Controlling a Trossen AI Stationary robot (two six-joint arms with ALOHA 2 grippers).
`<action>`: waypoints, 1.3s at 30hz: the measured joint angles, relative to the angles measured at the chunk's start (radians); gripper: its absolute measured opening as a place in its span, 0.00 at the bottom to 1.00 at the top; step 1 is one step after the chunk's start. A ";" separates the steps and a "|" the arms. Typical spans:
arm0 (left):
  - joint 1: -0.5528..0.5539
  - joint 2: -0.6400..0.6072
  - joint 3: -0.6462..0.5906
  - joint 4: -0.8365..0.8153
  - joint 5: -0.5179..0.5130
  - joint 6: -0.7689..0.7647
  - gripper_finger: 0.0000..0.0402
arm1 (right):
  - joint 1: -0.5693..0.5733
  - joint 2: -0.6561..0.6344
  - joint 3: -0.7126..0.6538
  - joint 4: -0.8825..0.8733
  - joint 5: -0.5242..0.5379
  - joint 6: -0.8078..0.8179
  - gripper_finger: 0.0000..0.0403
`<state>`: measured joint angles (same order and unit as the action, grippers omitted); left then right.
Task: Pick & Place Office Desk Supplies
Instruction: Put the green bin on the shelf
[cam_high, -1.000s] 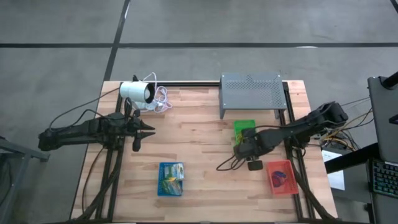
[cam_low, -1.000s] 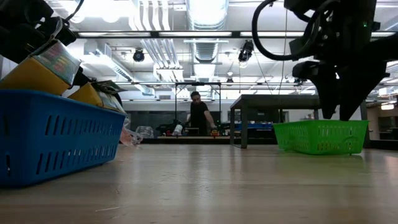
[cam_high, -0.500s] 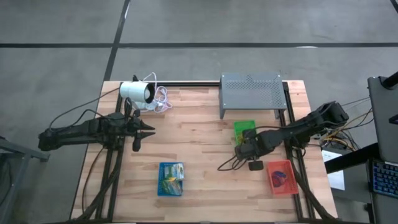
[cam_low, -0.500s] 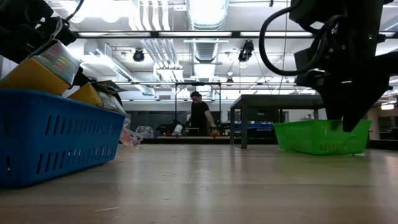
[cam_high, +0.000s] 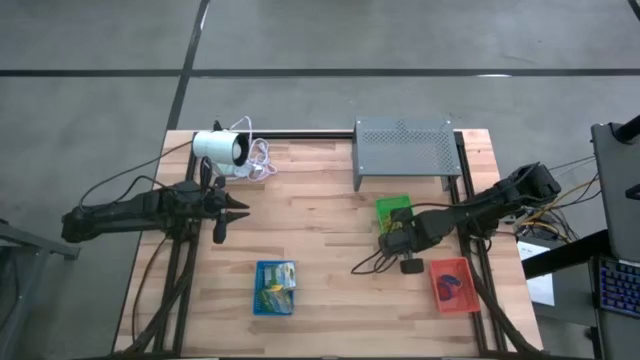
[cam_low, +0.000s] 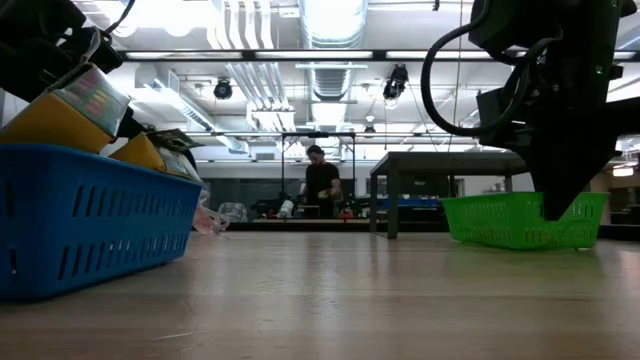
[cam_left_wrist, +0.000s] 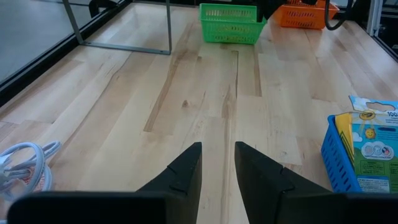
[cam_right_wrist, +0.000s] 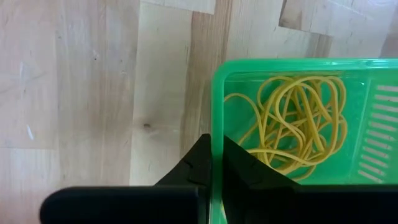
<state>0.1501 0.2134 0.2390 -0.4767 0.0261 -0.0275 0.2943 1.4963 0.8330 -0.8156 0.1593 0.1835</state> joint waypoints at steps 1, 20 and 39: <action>0.000 0.000 0.000 0.000 0.000 0.000 0.25 | 0.000 0.000 0.000 0.000 0.000 0.000 0.03; 0.000 0.000 0.000 0.000 0.000 0.000 0.25 | 0.000 -0.002 0.180 -0.218 -0.015 0.026 0.03; 0.000 0.000 0.000 0.000 0.000 0.000 0.25 | -0.038 -0.089 0.569 -0.626 0.069 0.032 0.03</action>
<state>0.1498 0.2138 0.2390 -0.4767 0.0261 -0.0273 0.2562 1.4072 1.4017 -1.4418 0.2279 0.2152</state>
